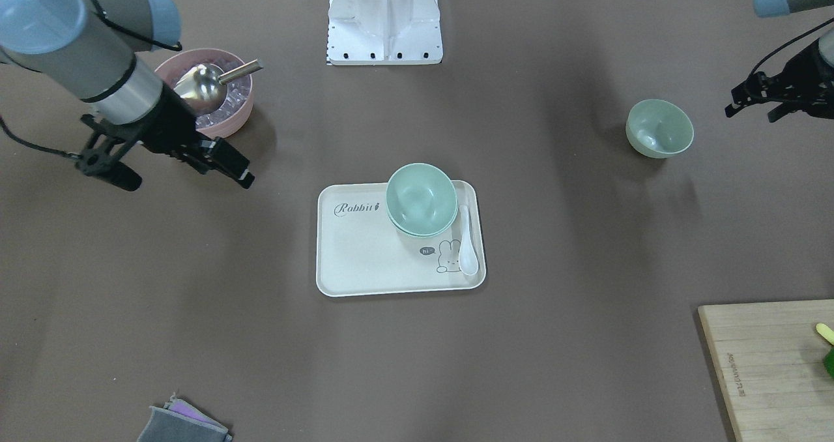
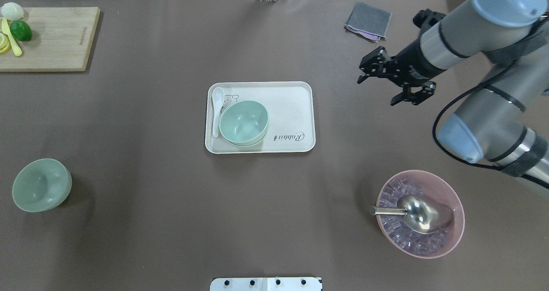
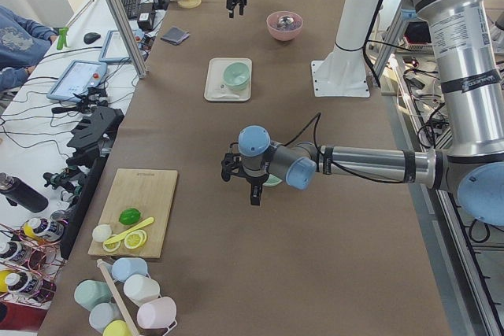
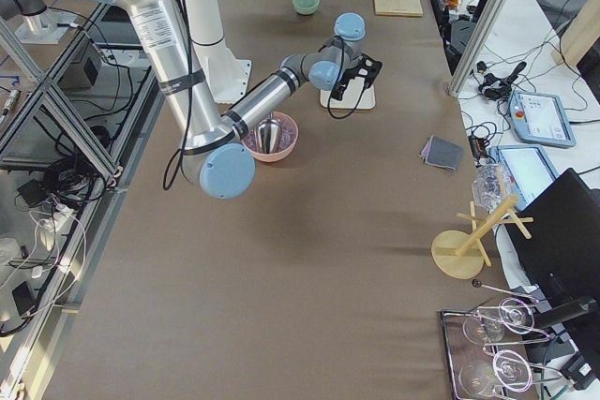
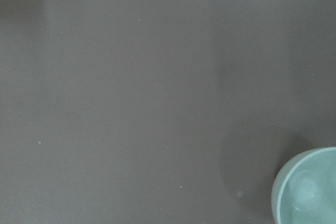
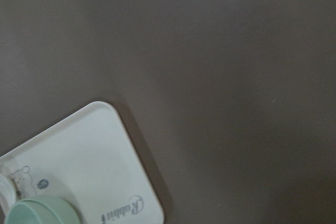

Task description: Stack green bowls together

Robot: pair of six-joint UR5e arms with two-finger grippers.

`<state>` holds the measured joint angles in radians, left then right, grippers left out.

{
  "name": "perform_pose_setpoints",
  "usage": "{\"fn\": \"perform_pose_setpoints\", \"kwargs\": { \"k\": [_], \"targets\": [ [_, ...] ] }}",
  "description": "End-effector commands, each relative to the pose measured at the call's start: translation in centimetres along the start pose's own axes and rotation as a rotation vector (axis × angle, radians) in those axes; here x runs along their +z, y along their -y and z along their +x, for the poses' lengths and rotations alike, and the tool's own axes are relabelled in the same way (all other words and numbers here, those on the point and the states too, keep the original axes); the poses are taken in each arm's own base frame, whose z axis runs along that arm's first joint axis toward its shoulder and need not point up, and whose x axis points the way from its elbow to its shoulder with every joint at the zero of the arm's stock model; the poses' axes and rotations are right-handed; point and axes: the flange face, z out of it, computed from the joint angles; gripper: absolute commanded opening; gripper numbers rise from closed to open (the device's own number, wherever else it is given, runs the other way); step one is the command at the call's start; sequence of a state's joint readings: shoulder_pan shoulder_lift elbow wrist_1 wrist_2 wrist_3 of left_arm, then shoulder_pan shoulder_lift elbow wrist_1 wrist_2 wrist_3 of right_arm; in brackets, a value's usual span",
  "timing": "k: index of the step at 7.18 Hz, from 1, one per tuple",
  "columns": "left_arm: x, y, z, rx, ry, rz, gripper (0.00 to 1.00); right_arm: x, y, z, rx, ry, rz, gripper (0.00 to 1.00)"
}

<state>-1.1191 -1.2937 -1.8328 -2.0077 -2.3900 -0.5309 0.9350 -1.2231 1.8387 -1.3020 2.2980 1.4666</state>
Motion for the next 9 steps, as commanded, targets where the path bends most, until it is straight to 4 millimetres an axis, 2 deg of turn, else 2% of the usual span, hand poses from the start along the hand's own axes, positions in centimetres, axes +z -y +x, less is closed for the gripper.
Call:
{"fn": "perform_pose_setpoints", "kwargs": {
  "k": [1,4,5,6,7,8,9],
  "targets": [
    [4.7,-0.7,3.5,0.008,-0.014,-0.071,0.92,-1.7,3.6,8.0,-0.087,-0.051,0.002,1.00],
    [6.9,0.5,4.6,0.024,0.000,-0.090,0.65,-1.4,3.8,9.2,-0.076,-0.066,0.000,1.00],
    [7.0,0.6,5.0,0.001,-0.001,-0.091,0.27,-1.2,3.9,9.9,-0.072,-0.073,-0.002,1.00],
    [7.0,0.7,5.1,-0.002,-0.001,-0.091,0.00,-1.1,3.9,10.1,-0.083,-0.076,-0.004,1.00],
    [7.0,0.7,5.1,-0.002,-0.002,-0.090,0.00,-1.2,4.0,10.2,-0.082,-0.077,-0.003,1.00],
    [6.1,0.8,6.2,0.005,-0.016,-0.076,0.00,-1.0,4.1,10.4,-0.080,-0.082,-0.004,1.00],
    [3.7,0.8,9.4,-0.033,-0.059,-0.047,0.00,-1.0,4.5,11.0,-0.110,-0.088,-0.004,1.00]
  ]
}}
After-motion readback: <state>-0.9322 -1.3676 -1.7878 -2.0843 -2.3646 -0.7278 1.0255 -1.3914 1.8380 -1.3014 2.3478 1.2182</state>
